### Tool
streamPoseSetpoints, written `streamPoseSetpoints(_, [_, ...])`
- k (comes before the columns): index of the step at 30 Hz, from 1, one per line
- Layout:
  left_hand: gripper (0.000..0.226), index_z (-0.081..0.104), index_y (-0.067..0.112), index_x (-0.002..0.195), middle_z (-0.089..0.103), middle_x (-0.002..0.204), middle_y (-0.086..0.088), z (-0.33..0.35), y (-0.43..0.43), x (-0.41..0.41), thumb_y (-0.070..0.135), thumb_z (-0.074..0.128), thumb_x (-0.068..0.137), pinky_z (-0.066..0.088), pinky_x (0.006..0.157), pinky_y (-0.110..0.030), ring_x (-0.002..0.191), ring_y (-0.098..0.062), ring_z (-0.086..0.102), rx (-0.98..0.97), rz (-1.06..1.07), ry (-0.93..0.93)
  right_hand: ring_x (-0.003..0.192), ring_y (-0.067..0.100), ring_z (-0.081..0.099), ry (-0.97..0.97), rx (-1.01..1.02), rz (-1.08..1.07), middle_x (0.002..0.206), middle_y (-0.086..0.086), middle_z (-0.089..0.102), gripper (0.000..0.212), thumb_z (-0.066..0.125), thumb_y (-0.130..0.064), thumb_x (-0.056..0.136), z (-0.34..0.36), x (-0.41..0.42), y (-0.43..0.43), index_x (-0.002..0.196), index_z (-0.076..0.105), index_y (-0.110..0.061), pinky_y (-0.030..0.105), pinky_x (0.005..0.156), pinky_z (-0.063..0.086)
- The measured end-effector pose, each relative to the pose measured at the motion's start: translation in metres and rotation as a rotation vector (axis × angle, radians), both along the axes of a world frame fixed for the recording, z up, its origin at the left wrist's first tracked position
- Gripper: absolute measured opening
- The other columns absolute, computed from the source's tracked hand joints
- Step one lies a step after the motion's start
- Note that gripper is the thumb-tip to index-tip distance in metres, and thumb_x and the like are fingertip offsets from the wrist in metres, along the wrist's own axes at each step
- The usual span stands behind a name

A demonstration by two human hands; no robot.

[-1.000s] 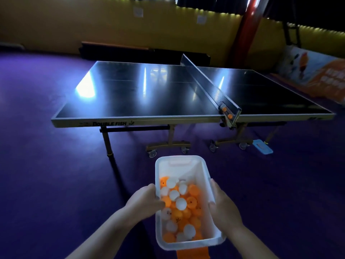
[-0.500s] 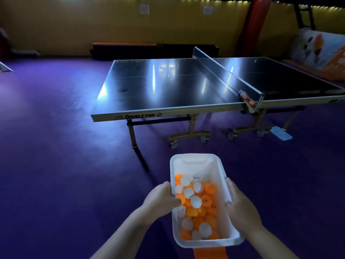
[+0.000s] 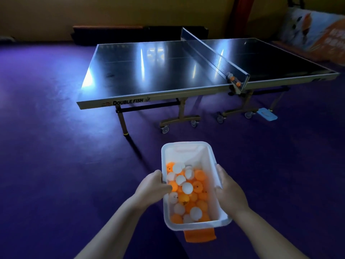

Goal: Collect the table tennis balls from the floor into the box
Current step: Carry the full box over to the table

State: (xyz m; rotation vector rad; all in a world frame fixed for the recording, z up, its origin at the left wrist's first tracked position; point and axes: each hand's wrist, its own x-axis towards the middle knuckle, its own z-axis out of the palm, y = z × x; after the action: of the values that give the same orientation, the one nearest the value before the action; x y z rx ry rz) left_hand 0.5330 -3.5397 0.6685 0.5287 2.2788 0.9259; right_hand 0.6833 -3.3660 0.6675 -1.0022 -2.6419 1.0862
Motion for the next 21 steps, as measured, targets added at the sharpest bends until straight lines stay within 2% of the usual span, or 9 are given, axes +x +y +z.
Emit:
streamPoseSetpoints(2, [0.023,0.056,0.011,0.086,0.065,0.088,-0.002,-0.001,0.026,0.012,0.023,0.062,0.067,0.057,0.071,-0.044,0.084,-0.024,0.067,-0.015,-0.021,0.003,0.12,0.009,0.046,-0.016,0.0,-0.03,0.146,-0.007,0.039,0.059,0.041,-0.014,0.095,-0.003,0.017,0.022,0.148,0.02,-0.029,0.027,0.09,0.041])
streamPoseSetpoints(5, [0.016,0.05,0.016,0.077,0.062,0.078,0.002,0.0,0.079,0.035,0.022,0.061,0.067,0.054,0.062,-0.036,0.07,-0.018,0.062,-0.056,-0.076,0.024,0.135,0.013,0.038,-0.033,0.002,-0.091,0.152,-0.009,0.032,0.064,0.041,-0.014,0.093,-0.009,0.05,0.066,0.149,0.016,-0.031,0.033,0.103,0.038])
streamPoseSetpoints(9, [0.018,0.043,0.019,0.071,0.055,0.07,0.005,0.001,0.165,0.079,0.018,0.061,0.072,0.041,0.05,-0.024,0.057,-0.011,0.051,-0.059,-0.141,0.03,0.129,0.014,0.044,-0.005,0.026,-0.15,0.148,-0.009,0.038,0.061,0.039,-0.013,0.094,-0.007,0.103,0.138,0.148,0.018,-0.031,0.029,0.093,0.042])
streamPoseSetpoints(11, [0.018,0.044,0.02,0.072,0.056,0.073,0.003,-0.003,0.21,0.104,0.018,0.061,0.073,0.043,0.051,-0.025,0.059,-0.011,0.053,-0.047,-0.147,0.025,0.127,0.015,0.046,-0.007,0.036,-0.177,0.146,-0.009,0.04,0.06,0.039,-0.014,0.095,-0.008,0.131,0.178,0.148,0.017,-0.032,0.03,0.09,0.043])
streamPoseSetpoints(14, [0.016,0.048,0.02,0.077,0.059,0.082,0.003,-0.008,0.274,0.14,0.018,0.063,0.073,0.048,0.056,-0.027,0.068,-0.011,0.057,-0.017,-0.144,0.005,0.129,0.014,0.044,-0.021,0.035,-0.211,0.148,-0.01,0.037,0.061,0.04,-0.016,0.095,-0.011,0.17,0.24,0.148,0.016,-0.035,0.036,0.097,0.045])
streamPoseSetpoints(17, [0.016,0.049,0.02,0.078,0.059,0.084,0.002,-0.01,0.327,0.169,0.017,0.064,0.074,0.055,0.061,-0.032,0.073,-0.014,0.061,0.014,-0.143,-0.019,0.122,0.009,0.047,-0.001,0.02,-0.22,0.145,-0.01,0.04,0.059,0.04,-0.017,0.096,-0.007,0.2,0.293,0.147,0.018,-0.035,0.033,0.092,0.046])
streamPoseSetpoints(21, [0.017,0.052,0.018,0.083,0.063,0.088,0.0,-0.007,0.385,0.183,0.017,0.065,0.073,0.058,0.071,-0.04,0.083,-0.02,0.066,0.014,-0.157,-0.038,0.13,0.012,0.043,0.016,0.0,-0.23,0.148,-0.012,0.038,0.06,0.041,-0.016,0.095,-0.005,0.217,0.351,0.147,0.018,-0.034,0.032,0.095,0.043])
